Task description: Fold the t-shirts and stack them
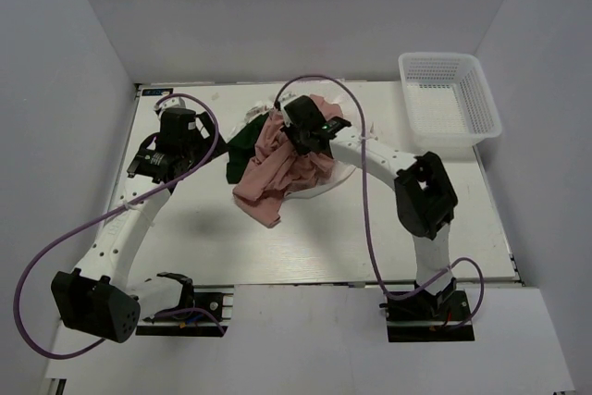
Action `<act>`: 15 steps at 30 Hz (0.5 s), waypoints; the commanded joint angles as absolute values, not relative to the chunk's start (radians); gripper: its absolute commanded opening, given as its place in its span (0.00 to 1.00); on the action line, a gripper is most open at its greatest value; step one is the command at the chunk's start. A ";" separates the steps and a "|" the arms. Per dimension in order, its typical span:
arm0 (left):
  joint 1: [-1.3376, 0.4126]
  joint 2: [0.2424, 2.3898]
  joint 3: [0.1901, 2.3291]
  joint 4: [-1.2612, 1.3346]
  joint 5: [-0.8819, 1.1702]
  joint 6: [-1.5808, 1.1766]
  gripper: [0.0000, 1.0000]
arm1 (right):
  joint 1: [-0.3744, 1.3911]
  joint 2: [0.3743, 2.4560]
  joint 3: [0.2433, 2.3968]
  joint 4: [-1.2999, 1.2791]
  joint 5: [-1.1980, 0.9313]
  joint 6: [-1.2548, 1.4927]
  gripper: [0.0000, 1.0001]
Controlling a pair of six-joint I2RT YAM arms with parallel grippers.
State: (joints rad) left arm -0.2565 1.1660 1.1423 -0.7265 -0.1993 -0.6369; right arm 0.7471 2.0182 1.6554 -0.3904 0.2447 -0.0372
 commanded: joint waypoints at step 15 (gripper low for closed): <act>-0.261 1.152 1.153 -0.733 -0.224 -0.643 1.00 | 0.519 1.566 1.916 -0.040 0.753 -0.375 0.00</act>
